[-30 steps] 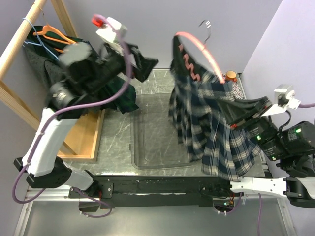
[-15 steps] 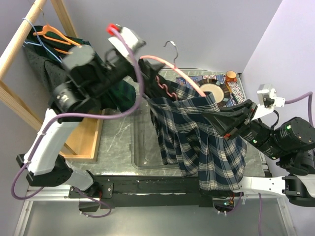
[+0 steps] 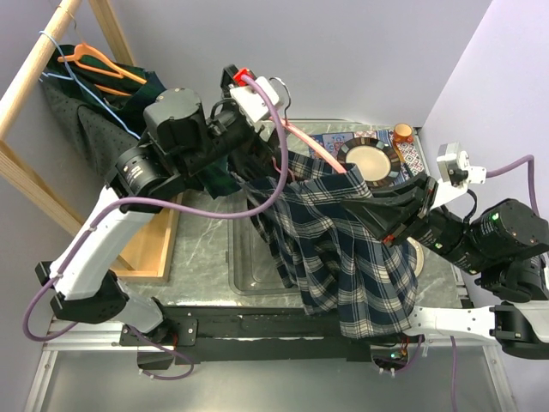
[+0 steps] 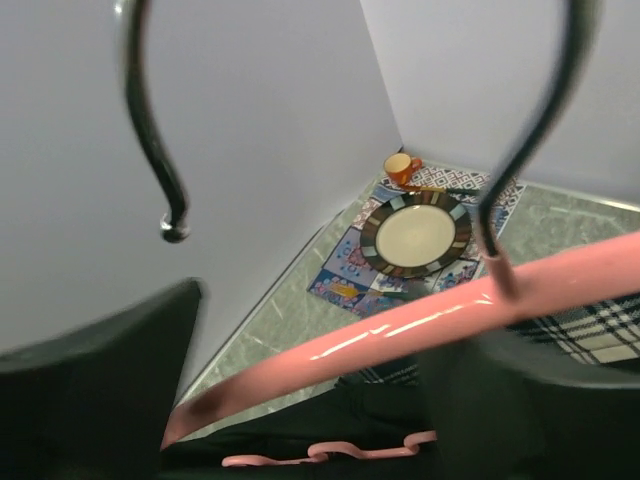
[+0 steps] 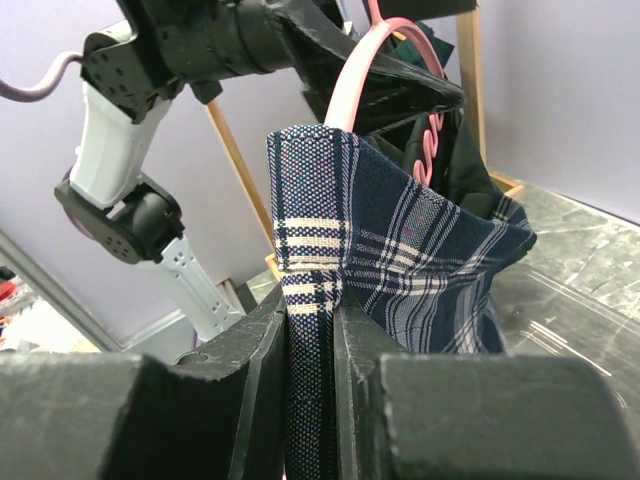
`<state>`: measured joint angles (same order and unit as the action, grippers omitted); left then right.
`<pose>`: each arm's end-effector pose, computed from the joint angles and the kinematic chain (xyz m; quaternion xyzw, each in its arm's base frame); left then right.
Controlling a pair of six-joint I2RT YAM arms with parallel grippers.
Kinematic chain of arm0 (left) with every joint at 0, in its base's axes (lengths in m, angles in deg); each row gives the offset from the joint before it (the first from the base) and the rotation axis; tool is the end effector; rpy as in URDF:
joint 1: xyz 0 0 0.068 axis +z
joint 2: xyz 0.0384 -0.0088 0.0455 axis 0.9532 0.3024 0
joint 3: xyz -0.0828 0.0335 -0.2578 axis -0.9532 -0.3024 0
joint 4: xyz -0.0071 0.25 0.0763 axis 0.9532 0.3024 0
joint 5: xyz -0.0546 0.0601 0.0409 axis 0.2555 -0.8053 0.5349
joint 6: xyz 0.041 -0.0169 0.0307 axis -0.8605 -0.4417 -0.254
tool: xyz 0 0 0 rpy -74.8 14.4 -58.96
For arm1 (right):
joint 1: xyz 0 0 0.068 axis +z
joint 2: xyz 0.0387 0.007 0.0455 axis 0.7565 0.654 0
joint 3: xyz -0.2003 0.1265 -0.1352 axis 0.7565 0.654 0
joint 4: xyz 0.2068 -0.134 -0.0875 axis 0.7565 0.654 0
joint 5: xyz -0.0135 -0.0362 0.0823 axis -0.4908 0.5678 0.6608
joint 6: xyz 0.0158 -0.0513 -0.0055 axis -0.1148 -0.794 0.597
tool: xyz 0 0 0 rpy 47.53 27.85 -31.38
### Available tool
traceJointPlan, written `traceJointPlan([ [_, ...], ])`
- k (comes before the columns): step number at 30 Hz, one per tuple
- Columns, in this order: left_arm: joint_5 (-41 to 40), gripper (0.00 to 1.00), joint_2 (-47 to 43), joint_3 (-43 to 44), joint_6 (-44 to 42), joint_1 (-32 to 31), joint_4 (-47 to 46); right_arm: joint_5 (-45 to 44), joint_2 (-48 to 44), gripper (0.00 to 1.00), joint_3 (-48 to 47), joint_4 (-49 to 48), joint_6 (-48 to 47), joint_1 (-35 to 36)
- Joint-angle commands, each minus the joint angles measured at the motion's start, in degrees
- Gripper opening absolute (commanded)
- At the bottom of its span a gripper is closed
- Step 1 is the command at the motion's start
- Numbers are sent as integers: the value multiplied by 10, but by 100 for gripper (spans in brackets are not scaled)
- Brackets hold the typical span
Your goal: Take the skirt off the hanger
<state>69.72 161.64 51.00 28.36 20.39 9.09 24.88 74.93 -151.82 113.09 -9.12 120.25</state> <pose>0.1606 -0.2026 0.5792 0.3923 0.5686 -0.1824 0.6996 0.0318 0.0691 0.5312 -0.2401 0.5807 0.4562 0.6301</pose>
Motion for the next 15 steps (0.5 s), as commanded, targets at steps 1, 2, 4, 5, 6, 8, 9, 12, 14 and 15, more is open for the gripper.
traceJointPlan([
  [1, -34, 66, -13, 5, -31, -8, -7, 20, -10, 0, -20, -115, 3, 0],
  [2, -45, 53, -15, 2, -35, -13, -14, 13, -11, 0, -12, -115, 4, 1],
  [4, -62, 19, -21, -1, -39, -16, -38, -10, -18, 0, 3, -115, 6, 1],
  [5, -71, 11, -23, 1, -40, -16, -47, -27, -22, 0, 22, -116, 6, 1],
  [6, -111, 1, -23, 7, -41, -17, -54, -77, -33, 1, 34, -116, 4, 1],
  [8, -149, 1, -13, 36, -53, -16, -71, -136, -46, 6, 78, -125, 6, 1],
  [9, -180, 1, -5, 51, -57, -17, -70, -179, -60, 15, 92, -130, 6, 0],
  [12, -217, 1, 34, 132, -67, -16, -61, -191, -76, 23, 127, -150, 9, 0],
  [14, -250, 1, 37, 130, -74, -17, -90, -188, -71, 24, 130, -153, 15, 0],
  [15, -259, 1, 34, 123, -76, -16, -117, -185, -67, 27, 130, -153, 17, 0],
])
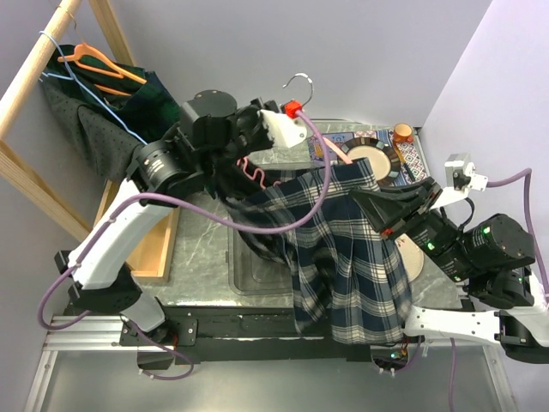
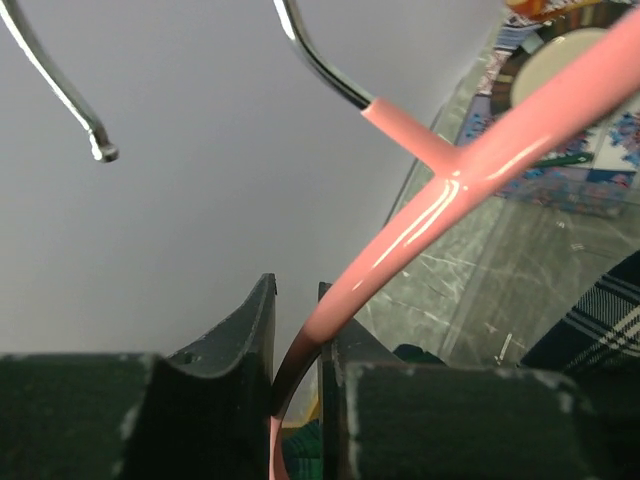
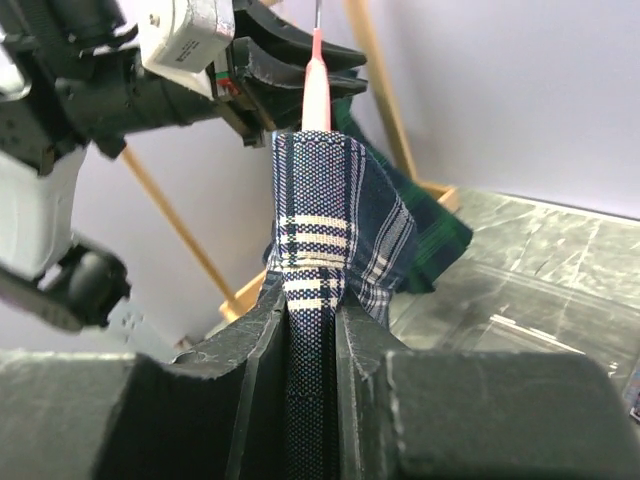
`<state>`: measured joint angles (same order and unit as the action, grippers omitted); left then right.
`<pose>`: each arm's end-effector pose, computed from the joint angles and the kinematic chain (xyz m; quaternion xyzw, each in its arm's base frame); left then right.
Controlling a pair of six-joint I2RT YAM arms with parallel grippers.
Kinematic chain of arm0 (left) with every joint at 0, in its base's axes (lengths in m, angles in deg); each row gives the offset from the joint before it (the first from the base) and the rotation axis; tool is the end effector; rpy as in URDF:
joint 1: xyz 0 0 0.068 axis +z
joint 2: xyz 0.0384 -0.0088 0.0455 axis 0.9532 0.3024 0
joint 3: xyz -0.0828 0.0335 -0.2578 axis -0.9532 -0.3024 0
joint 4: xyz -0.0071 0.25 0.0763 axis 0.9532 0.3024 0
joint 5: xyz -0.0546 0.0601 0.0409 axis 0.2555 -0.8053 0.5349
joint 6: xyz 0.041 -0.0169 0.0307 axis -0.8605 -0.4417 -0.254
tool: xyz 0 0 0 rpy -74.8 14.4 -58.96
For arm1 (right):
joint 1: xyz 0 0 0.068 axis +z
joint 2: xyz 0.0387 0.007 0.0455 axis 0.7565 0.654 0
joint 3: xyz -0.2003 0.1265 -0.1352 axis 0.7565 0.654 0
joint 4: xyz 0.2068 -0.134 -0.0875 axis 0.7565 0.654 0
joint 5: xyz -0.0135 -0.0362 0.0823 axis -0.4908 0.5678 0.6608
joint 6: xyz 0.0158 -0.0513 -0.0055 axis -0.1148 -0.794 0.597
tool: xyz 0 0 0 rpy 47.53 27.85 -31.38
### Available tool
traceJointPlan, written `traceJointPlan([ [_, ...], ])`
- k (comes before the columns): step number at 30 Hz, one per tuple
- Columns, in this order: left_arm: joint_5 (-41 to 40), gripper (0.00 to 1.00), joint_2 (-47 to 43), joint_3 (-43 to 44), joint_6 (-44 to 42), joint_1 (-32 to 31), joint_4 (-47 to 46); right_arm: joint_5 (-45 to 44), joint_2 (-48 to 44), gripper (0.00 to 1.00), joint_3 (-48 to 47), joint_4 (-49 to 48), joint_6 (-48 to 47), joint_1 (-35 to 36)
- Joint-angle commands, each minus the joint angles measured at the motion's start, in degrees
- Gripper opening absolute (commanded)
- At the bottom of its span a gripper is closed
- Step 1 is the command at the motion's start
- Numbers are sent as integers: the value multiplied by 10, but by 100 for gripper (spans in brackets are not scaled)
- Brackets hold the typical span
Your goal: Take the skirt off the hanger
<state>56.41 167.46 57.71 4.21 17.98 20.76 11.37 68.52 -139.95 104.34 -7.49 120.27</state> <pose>0.1710 -0.2218 0.5626 0.5079 0.5571 0.0480 0.6553 0.0379 0.0627 0.5001 -0.1327 0.6004 0.4160 0.6699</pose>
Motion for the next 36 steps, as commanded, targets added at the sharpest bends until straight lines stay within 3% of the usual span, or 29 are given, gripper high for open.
traceJointPlan([
  [1, -135, 1, -26, 52, 164, 7, -243, -47, 2, 32, 12, -65, 2, -1],
  [3, -136, 1, -23, 59, 167, 8, -248, -41, 16, 43, 10, -64, 8, 0],
  [8, -155, 1, -20, 63, 155, 6, -272, -18, 32, 45, 20, -71, 25, 0],
  [11, -166, 1, -17, 64, 150, 6, -281, -13, 43, 18, 24, -67, 23, 0],
  [12, -169, 1, -15, 64, 150, 6, -283, -34, 47, 0, 22, -60, 26, 0],
  [16, -209, 1, -9, 66, 137, 7, -310, -86, 54, 0, 31, -56, 30, -1],
  [17, -218, 1, -10, 65, 125, 6, -325, -91, 48, 3, 42, -66, 29, -1],
  [18, -230, 1, -10, 64, 119, 6, -333, -95, 44, 19, 48, -71, 30, -2],
  [20, -240, 1, -13, 63, 104, 6, -347, -98, 29, 33, 64, -84, 33, -2],
  [21, -243, 1, -16, 63, 100, 6, -351, -99, 24, 32, 67, -85, 33, -4],
  [24, -256, 1, -20, 64, 93, 7, -357, -97, 14, 0, 65, -73, 39, -3],
  [27, -266, 1, -23, 58, 88, 6, -364, -92, 10, 0, 58, -61, 38, -3],
  [28, -270, 1, -23, 57, 89, 6, -363, -91, 7, 7, 57, -57, 37, -4],
  [30, -274, 1, -30, 37, 88, 7, -368, -80, -3, 44, 58, -59, 30, -3],
  [31, -276, 1, -32, 30, 84, 7, -375, -69, -5, 45, 59, -62, 27, -4],
  [34, -281, 1, -34, 20, 78, 7, -382, -44, -9, 31, 46, -50, 31, -3],
  [35, -282, 1, -34, 20, 75, 6, -383, -41, -7, 16, 42, -45, 37, -4],
  [36, -284, 1, -33, 21, 72, 6, -386, -40, -7, 8, 37, -40, 41, -3],
])
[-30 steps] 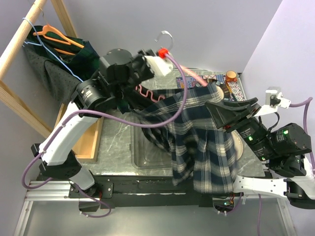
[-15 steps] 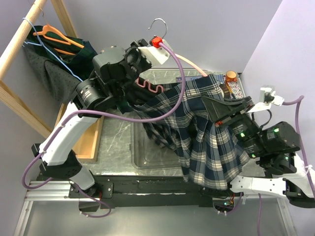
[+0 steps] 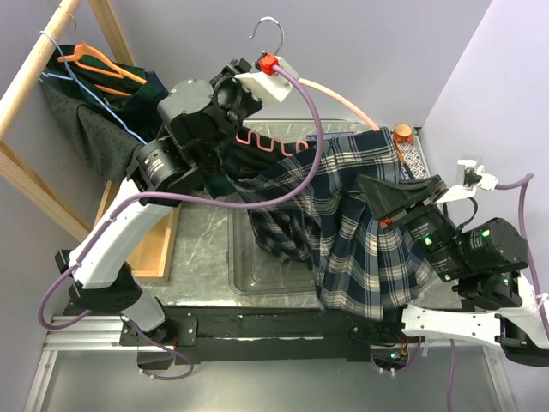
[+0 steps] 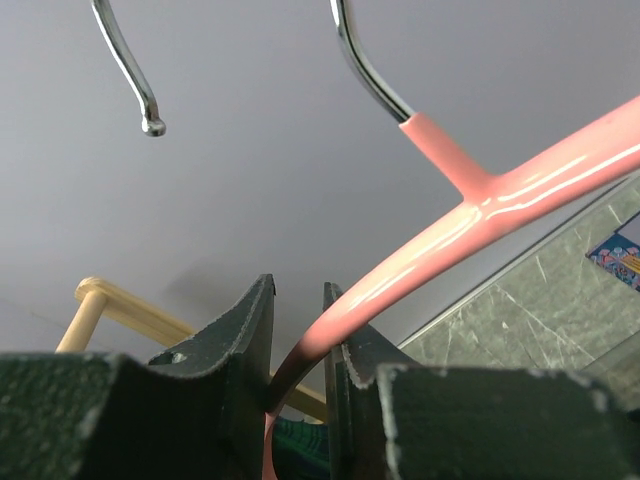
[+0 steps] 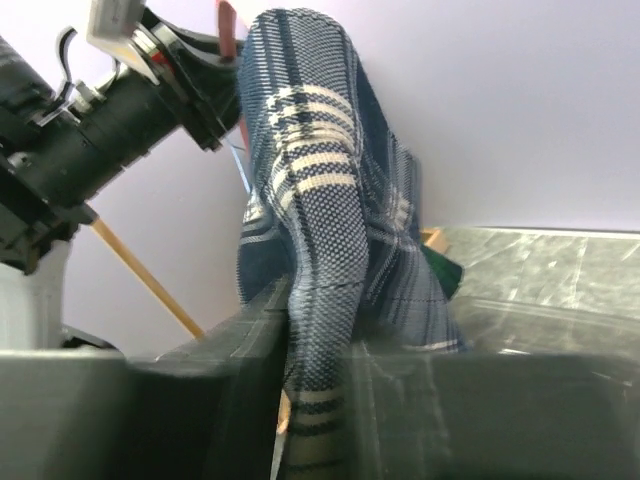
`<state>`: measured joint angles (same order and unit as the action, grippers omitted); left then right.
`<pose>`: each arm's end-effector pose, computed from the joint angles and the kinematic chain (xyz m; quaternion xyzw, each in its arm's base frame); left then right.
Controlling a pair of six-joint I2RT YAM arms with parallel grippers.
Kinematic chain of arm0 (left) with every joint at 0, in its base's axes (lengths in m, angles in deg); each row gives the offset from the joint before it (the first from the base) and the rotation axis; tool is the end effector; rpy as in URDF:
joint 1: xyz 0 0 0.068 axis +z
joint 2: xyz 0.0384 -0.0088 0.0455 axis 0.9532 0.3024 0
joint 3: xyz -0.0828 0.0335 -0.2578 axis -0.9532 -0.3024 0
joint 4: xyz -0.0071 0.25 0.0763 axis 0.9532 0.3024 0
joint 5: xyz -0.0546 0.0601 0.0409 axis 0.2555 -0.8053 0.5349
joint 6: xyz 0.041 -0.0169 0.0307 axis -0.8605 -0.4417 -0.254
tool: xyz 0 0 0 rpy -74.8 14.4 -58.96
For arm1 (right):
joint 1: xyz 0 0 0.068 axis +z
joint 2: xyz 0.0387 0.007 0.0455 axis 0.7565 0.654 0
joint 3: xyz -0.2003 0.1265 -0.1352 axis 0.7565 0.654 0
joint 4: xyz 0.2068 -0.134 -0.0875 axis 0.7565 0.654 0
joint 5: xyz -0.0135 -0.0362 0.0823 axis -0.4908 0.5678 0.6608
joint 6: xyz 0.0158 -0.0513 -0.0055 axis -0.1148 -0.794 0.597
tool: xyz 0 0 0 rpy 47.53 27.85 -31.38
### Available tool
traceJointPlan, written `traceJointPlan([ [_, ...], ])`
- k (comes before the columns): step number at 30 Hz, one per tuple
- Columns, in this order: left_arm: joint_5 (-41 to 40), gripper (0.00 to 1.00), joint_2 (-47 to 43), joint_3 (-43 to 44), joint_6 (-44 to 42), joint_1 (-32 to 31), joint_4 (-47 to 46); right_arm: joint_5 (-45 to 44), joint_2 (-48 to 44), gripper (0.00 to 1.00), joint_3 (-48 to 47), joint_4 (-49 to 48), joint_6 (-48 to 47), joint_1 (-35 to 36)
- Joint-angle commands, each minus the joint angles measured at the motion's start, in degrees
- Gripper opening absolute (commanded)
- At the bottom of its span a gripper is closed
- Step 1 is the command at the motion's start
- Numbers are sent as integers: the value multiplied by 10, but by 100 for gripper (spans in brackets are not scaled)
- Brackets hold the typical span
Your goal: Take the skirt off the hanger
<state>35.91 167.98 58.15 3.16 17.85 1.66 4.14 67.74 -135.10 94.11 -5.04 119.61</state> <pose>0.1776 -0.2126 0.5971 0.3071 0.5745 0.1405 0.7455 0.0442 0.0663 0.4954 -0.0414 0.5850 0.4201 0.6925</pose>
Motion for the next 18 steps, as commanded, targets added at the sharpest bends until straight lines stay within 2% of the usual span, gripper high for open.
traceJointPlan([
  [1, -80, 1, -37, 17, 74, 8, -198, 32, 1, 1, -18, 69, 17, 4],
  [6, -107, 1, -19, 38, 66, 8, -202, 13, -16, 0, -9, 64, 28, 4],
  [7, -113, 1, -15, 41, 64, 8, -206, 0, -23, 3, 4, 56, 28, 3],
  [8, -120, 1, -13, 42, 61, 8, -215, -4, -27, 31, 11, 50, 28, 4],
  [9, -125, 1, -11, 42, 58, 8, -221, -5, -32, 42, 19, 44, 28, 4],
  [10, -134, 1, -9, 42, 52, 8, -227, -5, -42, 46, 34, 32, 29, 3],
  [14, -141, 1, -5, 52, 52, 8, -234, 5, -42, 0, 35, 46, 38, 4],
  [18, -152, 1, 5, 79, 76, 8, -233, -23, -34, 0, 45, 41, 38, 4],
])
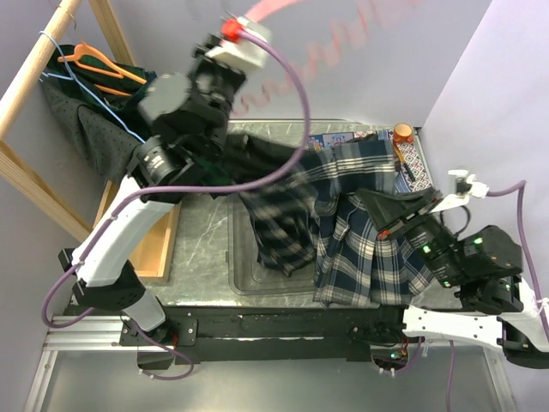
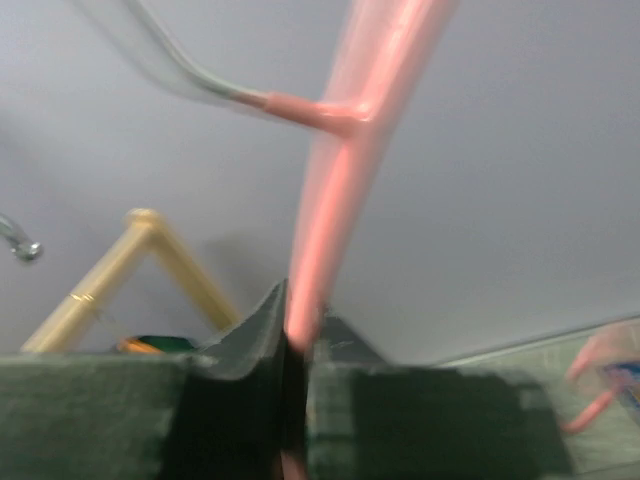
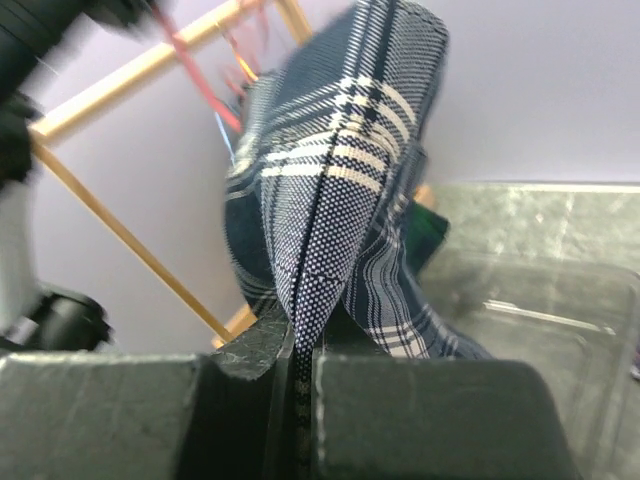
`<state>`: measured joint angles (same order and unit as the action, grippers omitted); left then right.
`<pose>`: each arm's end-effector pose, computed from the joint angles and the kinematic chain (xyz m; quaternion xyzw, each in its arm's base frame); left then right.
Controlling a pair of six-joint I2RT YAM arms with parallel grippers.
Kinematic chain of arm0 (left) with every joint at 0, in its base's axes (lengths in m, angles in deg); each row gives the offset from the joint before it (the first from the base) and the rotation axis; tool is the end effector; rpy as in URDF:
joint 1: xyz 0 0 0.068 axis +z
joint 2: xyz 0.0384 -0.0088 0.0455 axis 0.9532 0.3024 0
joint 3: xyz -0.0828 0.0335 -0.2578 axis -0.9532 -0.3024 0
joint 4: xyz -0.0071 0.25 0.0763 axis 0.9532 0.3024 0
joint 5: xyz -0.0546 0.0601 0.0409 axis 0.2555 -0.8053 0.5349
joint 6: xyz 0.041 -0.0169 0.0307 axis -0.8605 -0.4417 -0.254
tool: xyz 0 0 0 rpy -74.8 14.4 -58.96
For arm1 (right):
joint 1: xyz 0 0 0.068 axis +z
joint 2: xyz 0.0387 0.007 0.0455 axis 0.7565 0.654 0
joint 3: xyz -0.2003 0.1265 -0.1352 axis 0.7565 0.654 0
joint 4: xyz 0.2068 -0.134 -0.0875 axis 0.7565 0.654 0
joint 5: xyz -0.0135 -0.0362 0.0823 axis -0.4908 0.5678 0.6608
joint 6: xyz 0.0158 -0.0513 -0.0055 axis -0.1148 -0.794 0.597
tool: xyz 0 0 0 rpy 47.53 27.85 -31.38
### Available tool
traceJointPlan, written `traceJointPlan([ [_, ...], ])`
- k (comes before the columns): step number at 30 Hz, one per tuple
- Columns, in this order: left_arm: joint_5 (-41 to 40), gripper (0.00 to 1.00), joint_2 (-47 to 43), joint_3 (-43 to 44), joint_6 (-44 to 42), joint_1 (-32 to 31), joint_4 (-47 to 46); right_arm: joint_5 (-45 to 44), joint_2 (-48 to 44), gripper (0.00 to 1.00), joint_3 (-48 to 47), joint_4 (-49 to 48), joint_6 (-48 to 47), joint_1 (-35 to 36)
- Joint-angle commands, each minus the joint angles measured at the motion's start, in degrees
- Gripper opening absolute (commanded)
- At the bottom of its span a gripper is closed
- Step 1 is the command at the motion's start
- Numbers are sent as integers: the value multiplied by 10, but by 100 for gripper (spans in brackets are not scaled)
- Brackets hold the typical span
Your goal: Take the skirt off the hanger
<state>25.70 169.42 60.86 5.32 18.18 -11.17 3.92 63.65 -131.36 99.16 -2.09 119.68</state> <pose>0.1771 -0.2012 0.6225 0.1495 0.5773 0.1380 0.7908 0.0412 0.0577 0.4730 -0.0455 0.6120 0.4145 0.6720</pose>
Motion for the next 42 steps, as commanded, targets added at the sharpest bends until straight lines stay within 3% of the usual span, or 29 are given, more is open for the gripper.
traceJointPlan([
  [1, -53, 1, -7, 58, 78, 4, -105, -32, 8, 0, 19, -33, 7, 3],
  [6, -38, 1, -40, 59, 214, -5, -72, -79, 56, 0, 3, -137, -78, -4],
  [11, 13, 1, -93, 22, 320, -14, -40, -83, 155, 0, -94, -271, -190, -7],
  [14, 60, 1, -137, -9, 361, -15, -18, -93, 221, 0, -161, -304, -210, -16],
  [20, 104, 1, -192, -48, 374, -15, 7, -116, 337, 0, -266, -347, -179, -52],
  [24, 116, 1, -202, -49, 375, -16, 38, -143, 400, 0, -293, -325, -80, -78],
  [26, 115, 1, -205, -50, 376, -15, 53, -124, 415, 0, -268, -318, -7, -96],
  [30, 109, 1, -228, -73, 370, -16, 62, -139, 435, 0, -190, -300, 52, -106],
  [37, 99, 1, -255, -97, 358, -16, 73, -33, 496, 0, 106, -250, 168, -162],
  [40, 83, 1, -254, -97, 347, -15, 76, 59, 550, 0, 127, -245, 199, -190],
  [42, 80, 1, -256, -106, 343, -15, 75, 76, 585, 0, 104, -220, 198, -195],
])
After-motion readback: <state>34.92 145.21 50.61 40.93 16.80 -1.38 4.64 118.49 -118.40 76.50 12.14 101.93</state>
